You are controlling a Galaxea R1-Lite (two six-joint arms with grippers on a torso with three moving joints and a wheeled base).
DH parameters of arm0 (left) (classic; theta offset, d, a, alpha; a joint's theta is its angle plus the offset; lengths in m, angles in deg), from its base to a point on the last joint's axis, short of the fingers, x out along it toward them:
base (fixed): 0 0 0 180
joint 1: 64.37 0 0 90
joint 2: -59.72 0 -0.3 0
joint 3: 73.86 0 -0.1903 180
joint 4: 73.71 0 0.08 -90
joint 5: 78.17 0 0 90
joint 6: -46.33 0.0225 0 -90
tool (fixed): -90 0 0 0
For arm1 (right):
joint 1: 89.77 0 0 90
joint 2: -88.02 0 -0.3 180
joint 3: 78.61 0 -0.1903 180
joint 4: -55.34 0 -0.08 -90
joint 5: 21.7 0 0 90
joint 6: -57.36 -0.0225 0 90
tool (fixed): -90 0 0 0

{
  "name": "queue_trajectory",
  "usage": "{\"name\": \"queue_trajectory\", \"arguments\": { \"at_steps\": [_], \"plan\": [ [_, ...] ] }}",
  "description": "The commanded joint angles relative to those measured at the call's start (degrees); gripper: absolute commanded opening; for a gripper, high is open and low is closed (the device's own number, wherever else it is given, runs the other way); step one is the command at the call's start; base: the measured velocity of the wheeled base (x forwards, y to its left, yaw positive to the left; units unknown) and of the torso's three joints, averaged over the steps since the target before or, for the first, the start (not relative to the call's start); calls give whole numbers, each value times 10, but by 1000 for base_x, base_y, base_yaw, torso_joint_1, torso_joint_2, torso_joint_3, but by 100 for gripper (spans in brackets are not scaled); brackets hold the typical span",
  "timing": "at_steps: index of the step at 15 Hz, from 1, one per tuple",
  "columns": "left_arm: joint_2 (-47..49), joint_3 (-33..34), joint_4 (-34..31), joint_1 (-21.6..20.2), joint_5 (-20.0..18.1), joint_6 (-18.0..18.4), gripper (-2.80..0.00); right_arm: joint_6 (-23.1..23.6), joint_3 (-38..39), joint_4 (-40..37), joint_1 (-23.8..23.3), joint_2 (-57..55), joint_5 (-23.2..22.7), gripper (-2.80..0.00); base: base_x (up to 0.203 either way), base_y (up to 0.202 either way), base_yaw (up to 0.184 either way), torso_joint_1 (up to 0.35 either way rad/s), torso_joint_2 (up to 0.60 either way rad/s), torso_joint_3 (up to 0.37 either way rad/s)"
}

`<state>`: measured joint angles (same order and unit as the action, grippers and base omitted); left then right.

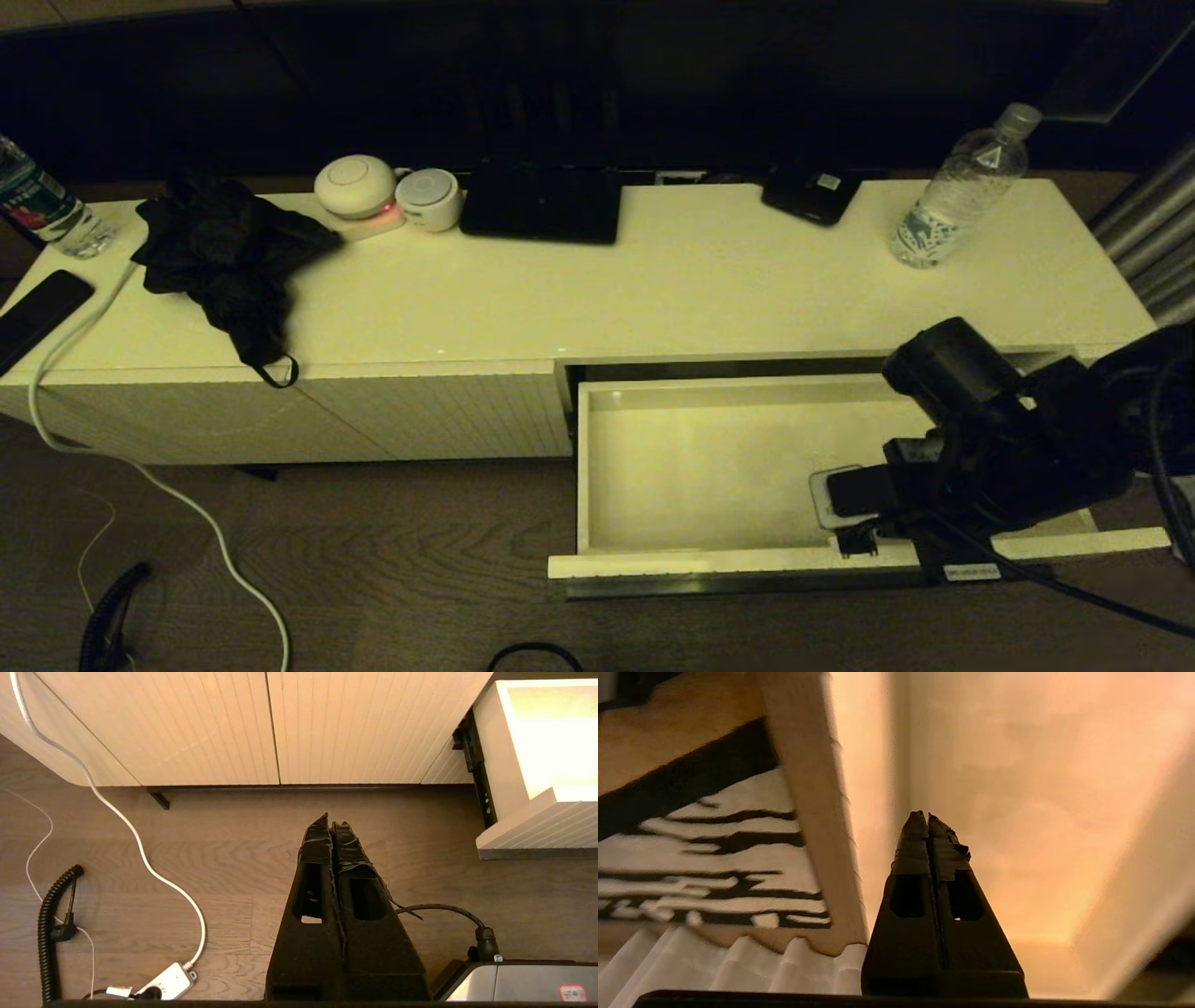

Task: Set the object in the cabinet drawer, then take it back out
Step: Open the drawer, then put the mineral water in the drawer

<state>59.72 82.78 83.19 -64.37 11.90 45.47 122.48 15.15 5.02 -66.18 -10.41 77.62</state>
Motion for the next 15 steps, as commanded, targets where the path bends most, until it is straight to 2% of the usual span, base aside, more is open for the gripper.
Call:
{"name": "queue_trajectory", "arguments": {
  "at_steps": [1,4,8,12,15],
  "plan": [
    [-1,0,0,0,0,0,-280,1,-11,8,-1,73,4,-280,0,0,0,0,0,0],
    [-1,1,0,0,0,0,-280,-45,-40,9,0,158,19,-280,0,0,0,0,0,0],
    [-1,1,0,0,0,0,-280,-155,-30,4,-7,282,67,-280,0,0,0,0,0,0],
    [-1,0,0,0,0,0,-280,-314,-35,-21,-46,360,82,-280,0,0,0,0,0,0],
    [-1,0,0,0,0,0,-280,-457,-62,-91,-76,384,86,-280,0,0,0,0,0,0]
  ]
}}
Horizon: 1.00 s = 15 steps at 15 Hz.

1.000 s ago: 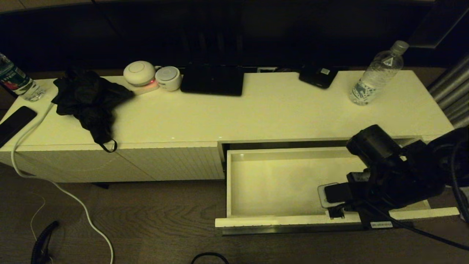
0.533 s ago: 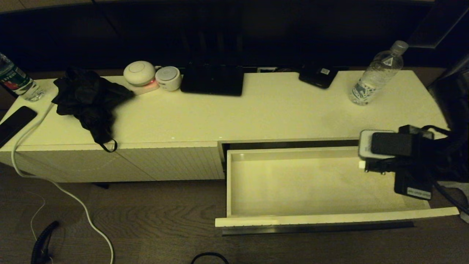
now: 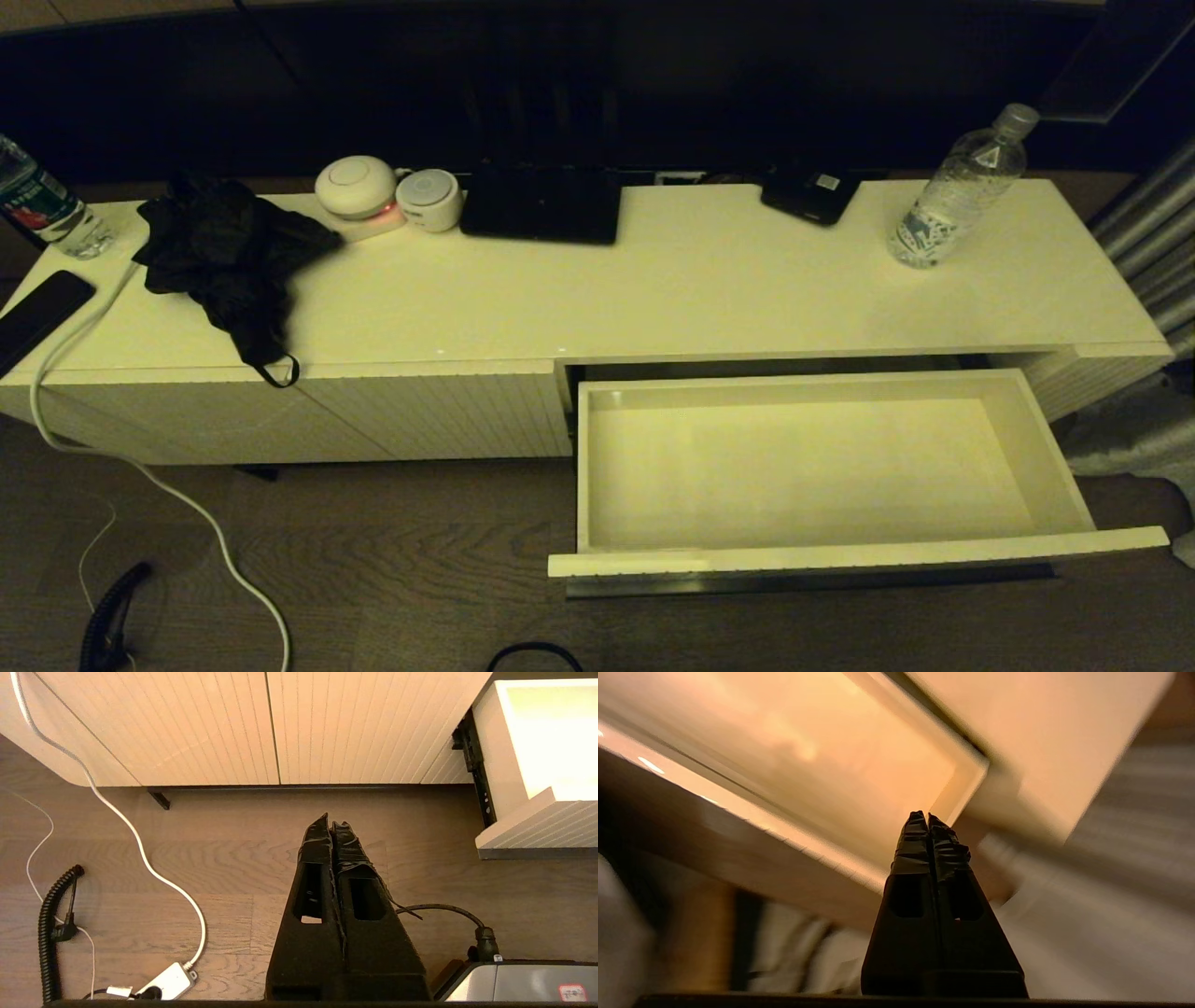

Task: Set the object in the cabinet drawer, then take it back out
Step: Put the mineral water in the drawer

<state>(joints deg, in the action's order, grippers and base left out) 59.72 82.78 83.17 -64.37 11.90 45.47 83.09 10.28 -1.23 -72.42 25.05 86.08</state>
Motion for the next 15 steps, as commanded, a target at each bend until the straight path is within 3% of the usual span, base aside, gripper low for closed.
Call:
{"name": "queue_trajectory", "arguments": {
  "at_steps": [1,2,5,7,12,15],
  "plan": [
    [-1,1,0,0,0,0,-280,-100,-21,-41,-18,39,1,-280,0,0,0,0,0,0],
    [-1,1,0,0,0,0,-280,-139,-22,-45,-23,43,1,-280,0,0,0,0,0,0],
    [-1,1,0,0,0,0,-280,-319,-18,-44,-32,33,2,-280,0,0,0,0,0,0],
    [-1,1,0,0,0,0,-280,-414,-7,-38,-33,17,31,-280,0,0,0,0,0,0],
    [-1,0,0,0,0,0,-280,-426,117,147,-5,5,84,-280,0,0,0,0,0,0],
    [-1,1,0,0,0,0,-280,-369,194,298,16,2,121,-280,0,0,0,0,0,0]
  ]
}}
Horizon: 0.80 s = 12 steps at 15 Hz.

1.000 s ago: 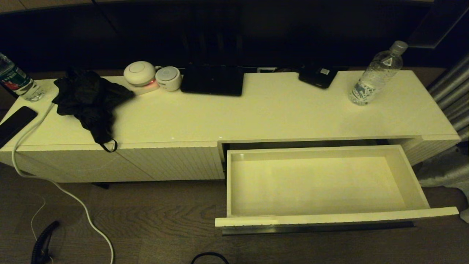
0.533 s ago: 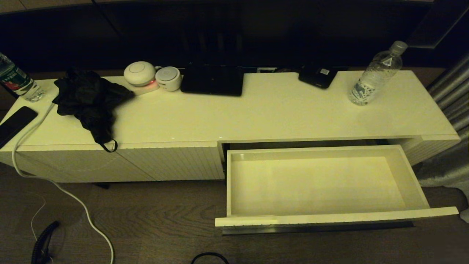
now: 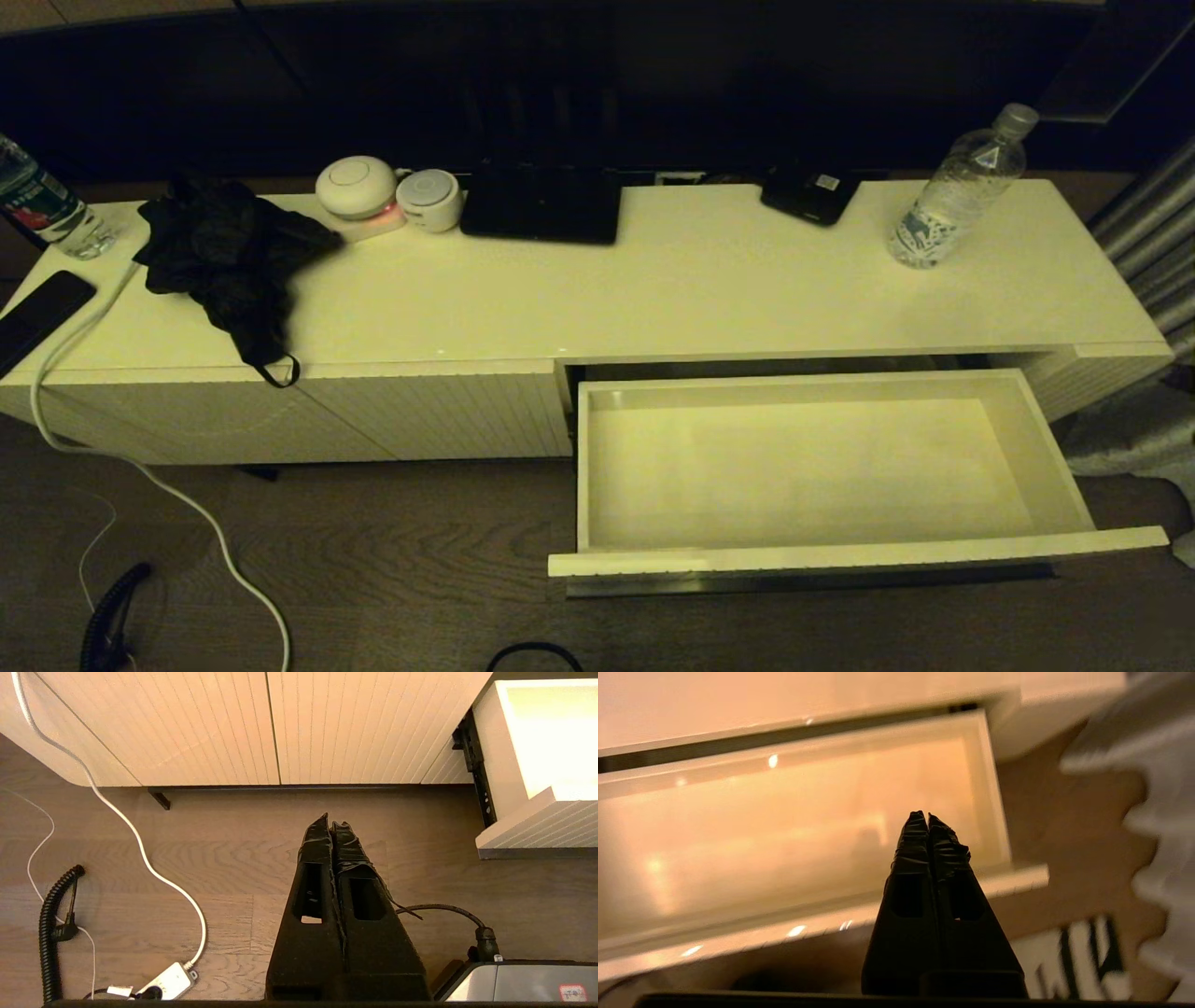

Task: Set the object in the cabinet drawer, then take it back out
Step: Put the mineral water in the drawer

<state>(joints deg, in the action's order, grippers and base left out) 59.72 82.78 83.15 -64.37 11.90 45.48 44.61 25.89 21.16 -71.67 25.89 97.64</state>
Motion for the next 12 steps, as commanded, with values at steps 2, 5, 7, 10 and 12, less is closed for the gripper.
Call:
{"name": "queue_trajectory", "arguments": {
  "at_steps": [2,5,7,10,12],
  "plan": [
    [-1,1,0,0,0,0,-280,47,85,182,18,-12,13,-280,0,0,0,0,0,0],
    [-1,0,0,0,0,0,-280,98,144,299,24,-9,35,-280,0,0,0,0,0,0],
    [-1,1,0,0,0,0,-280,110,185,372,22,-18,41,-280,0,0,0,0,0,0],
    [-1,1,0,0,0,0,-280,110,245,517,15,-46,94,-280,0,0,0,0,0,0],
    [-1,0,0,0,0,0,-280,108,276,565,14,-50,106,-280,0,0,0,0,0,0]
  ]
}}
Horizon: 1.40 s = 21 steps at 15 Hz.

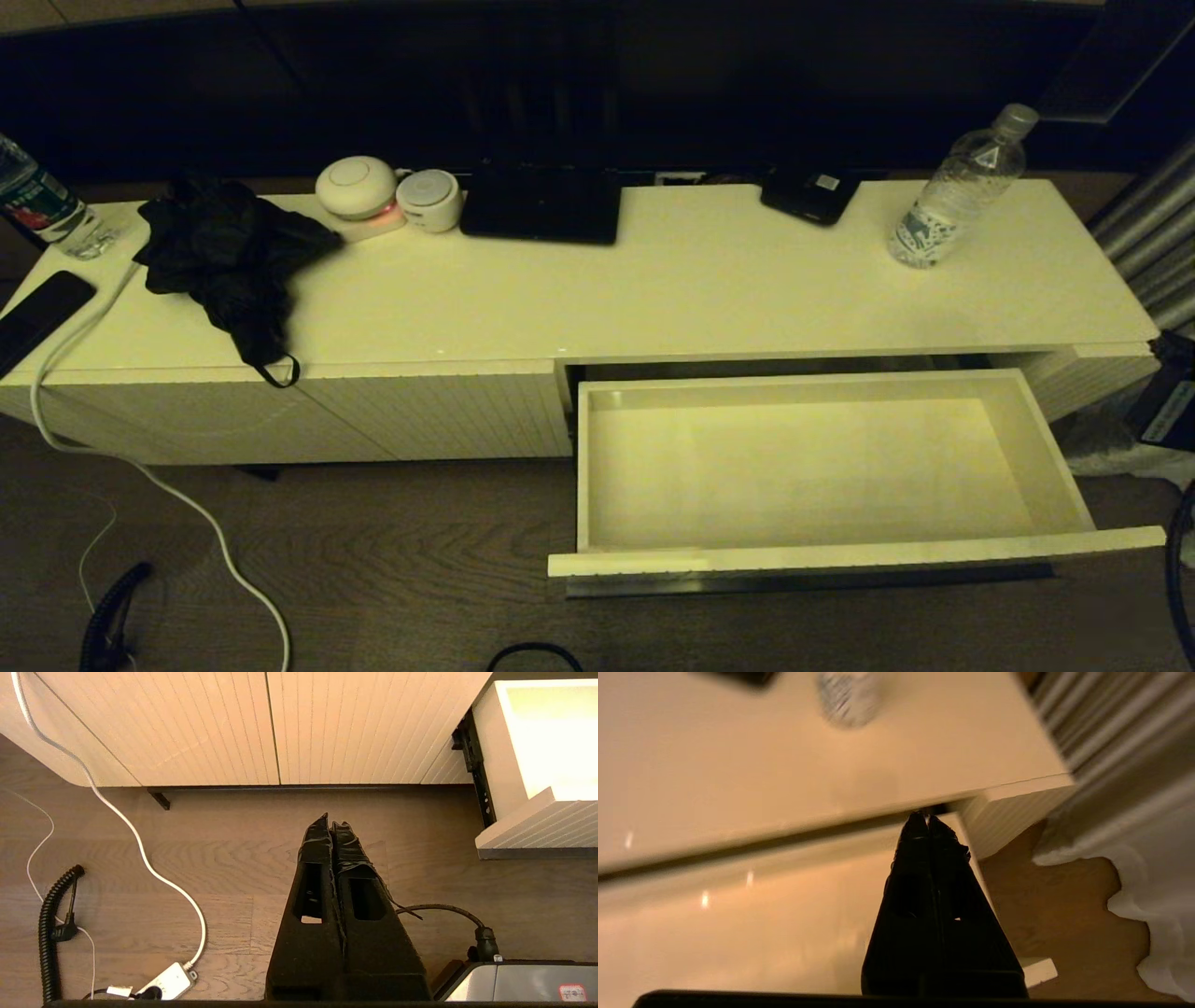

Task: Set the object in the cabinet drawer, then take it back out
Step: Put the mineral water in the drawer

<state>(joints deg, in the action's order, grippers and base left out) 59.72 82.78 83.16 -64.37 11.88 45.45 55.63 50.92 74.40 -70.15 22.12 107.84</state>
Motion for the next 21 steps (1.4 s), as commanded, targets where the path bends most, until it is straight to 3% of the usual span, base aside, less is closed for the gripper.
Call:
{"name": "queue_trajectory", "arguments": {
  "at_steps": [1,8,9,21],
  "plan": [
    [-1,1,0,0,0,0,-280,-9,35,39,-1,-13,5,-280,0,0,0,0,0,0],
    [-1,1,0,0,0,0,-280,-43,100,170,7,-122,-2,-280,0,0,0,0,0,0],
    [-1,1,0,0,0,0,-280,-44,97,178,8,-136,-2,0,0,0,0,0,0,0],
    [-1,1,0,0,0,0,-280,-37,16,292,2,-247,-15,0,0,0,0,0,0,0]
  ]
}}
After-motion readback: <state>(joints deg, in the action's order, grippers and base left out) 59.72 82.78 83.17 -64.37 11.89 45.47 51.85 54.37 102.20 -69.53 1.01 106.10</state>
